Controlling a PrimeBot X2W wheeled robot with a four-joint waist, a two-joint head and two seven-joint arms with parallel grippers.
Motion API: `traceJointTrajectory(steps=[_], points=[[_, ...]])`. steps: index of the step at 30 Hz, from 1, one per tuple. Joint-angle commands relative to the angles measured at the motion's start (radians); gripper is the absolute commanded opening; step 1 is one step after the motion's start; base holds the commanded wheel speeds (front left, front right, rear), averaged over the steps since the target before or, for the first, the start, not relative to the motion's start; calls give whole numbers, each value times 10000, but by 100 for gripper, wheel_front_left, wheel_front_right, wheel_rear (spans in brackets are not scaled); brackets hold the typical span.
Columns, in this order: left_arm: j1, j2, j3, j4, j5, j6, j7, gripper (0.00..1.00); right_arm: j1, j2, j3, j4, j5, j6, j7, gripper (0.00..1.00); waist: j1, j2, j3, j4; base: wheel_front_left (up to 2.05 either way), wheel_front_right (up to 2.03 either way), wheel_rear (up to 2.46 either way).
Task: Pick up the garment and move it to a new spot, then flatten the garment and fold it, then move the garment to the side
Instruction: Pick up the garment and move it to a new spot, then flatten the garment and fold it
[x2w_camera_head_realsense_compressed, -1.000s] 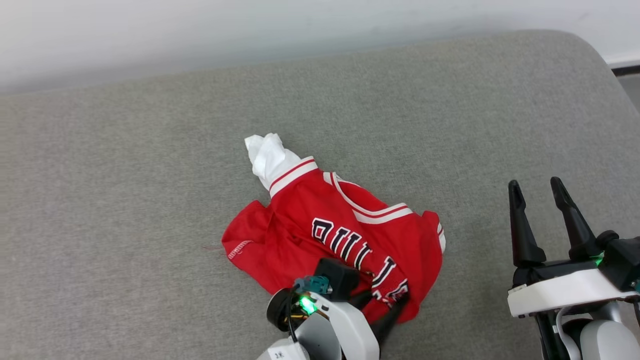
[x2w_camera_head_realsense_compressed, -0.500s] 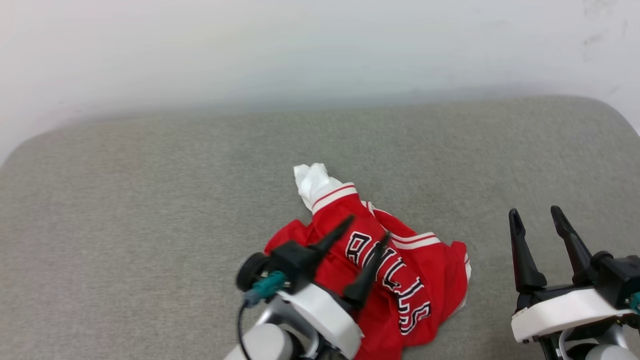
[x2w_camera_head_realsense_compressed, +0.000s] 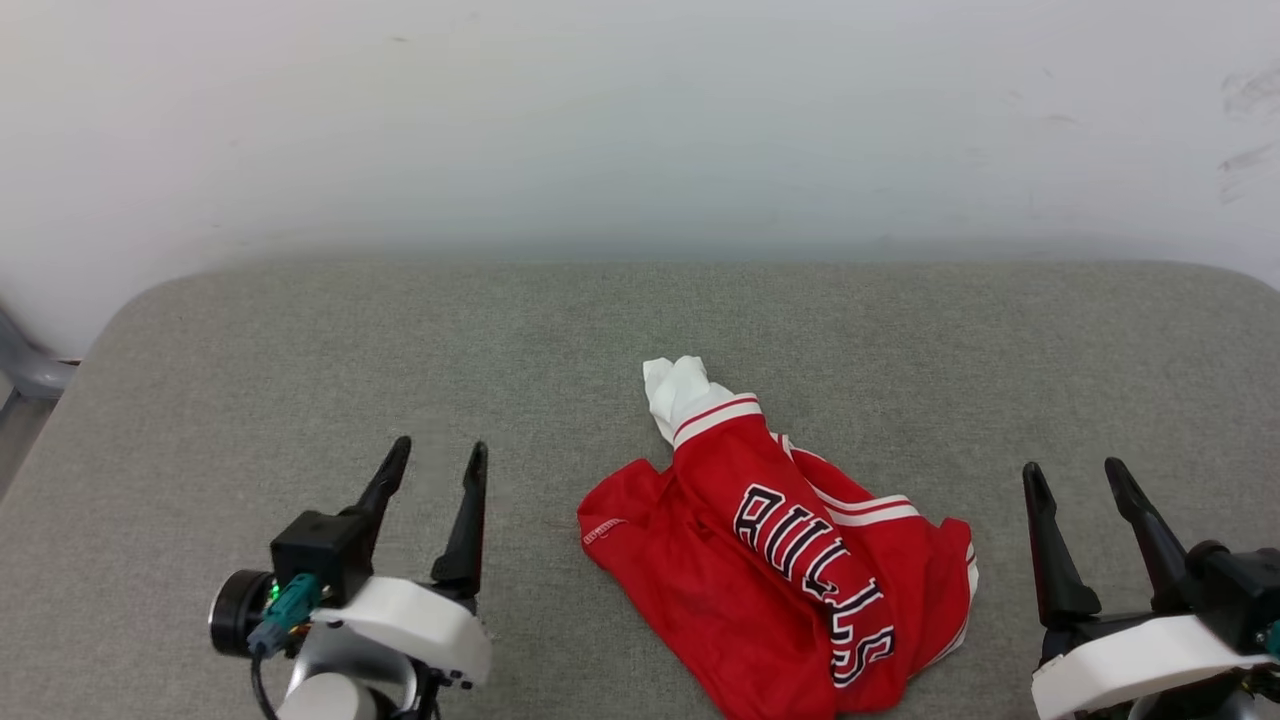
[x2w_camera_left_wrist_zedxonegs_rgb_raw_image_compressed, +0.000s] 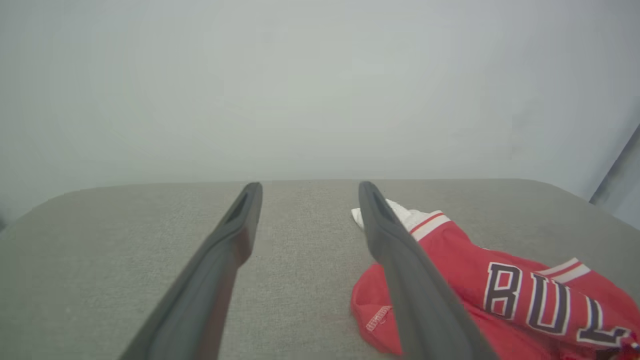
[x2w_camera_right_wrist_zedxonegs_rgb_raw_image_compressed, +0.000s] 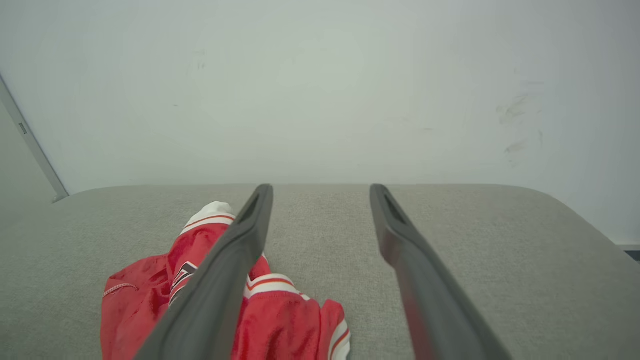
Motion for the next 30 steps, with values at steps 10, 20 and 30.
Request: traceJointTrajectory(steps=[10,20,30], points=[[983,746,361,-533,-130,352,375,100,291,19,-92,-178,150,-10,63,100,1,0,-138,-31,0,0,0],[938,802,256,-739,-233,413,747,100,301,19,-145,-241,167,-10,103,100,1,0,-111,15,0,0,0],[-176,691,-551,-169,-651,68,3382,100,80,18,29,-290,209,-10,164,100,1,0,363,-141,0,0,0]])
